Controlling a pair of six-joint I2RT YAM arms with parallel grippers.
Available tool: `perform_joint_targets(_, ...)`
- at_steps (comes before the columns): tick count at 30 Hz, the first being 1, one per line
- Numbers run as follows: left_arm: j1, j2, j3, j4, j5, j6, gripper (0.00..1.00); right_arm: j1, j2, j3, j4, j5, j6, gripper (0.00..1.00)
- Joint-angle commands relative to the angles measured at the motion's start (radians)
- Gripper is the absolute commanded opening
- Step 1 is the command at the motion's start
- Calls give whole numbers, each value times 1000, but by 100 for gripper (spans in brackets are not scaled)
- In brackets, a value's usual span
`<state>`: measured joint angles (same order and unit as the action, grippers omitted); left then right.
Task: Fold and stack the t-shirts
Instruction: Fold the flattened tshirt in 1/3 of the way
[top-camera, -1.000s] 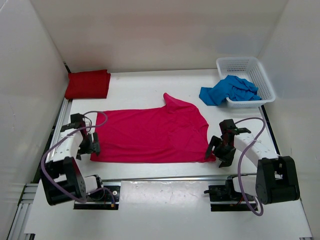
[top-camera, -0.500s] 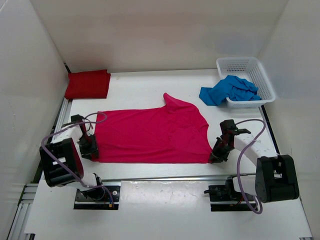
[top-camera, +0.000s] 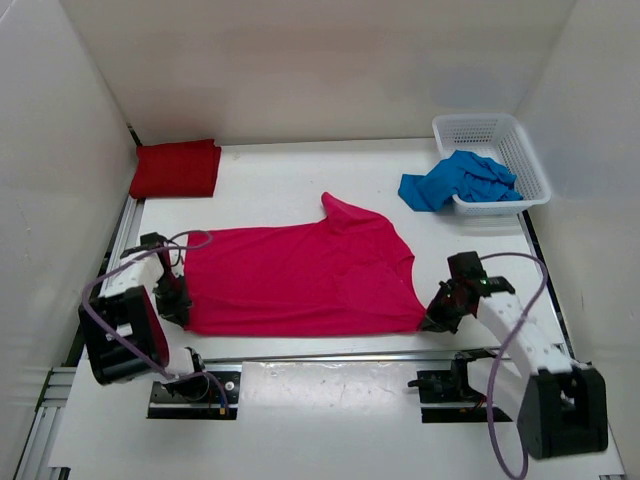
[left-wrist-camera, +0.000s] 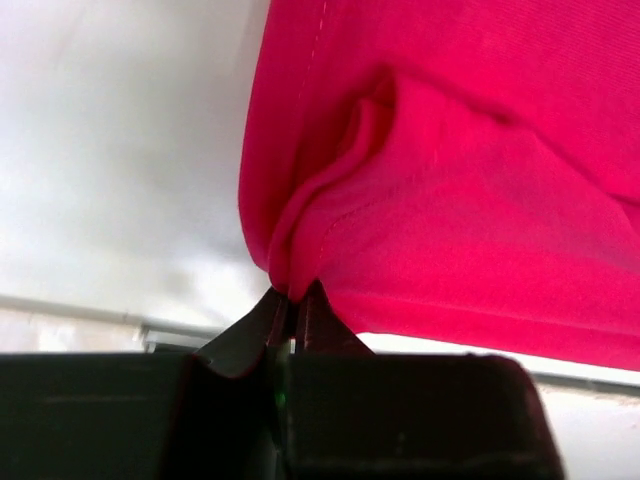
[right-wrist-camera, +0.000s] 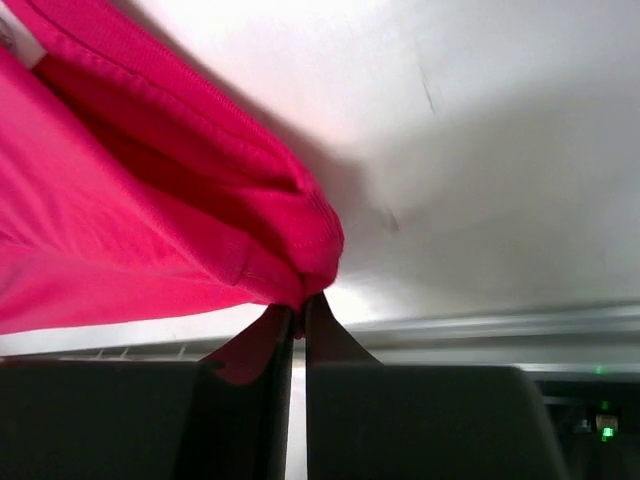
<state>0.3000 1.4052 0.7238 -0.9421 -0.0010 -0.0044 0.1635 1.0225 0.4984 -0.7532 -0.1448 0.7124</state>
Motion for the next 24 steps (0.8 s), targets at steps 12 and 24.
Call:
perform_joint_targets(12, 10, -172, -92, -107, -159, 4, 12, -2, -329, -143, -235, 8, 130, 1)
perform_joint_targets(24, 10, -230, -2, -52, -226, 4, 80, -2, -285, 83, -301, 56, 36, 65)
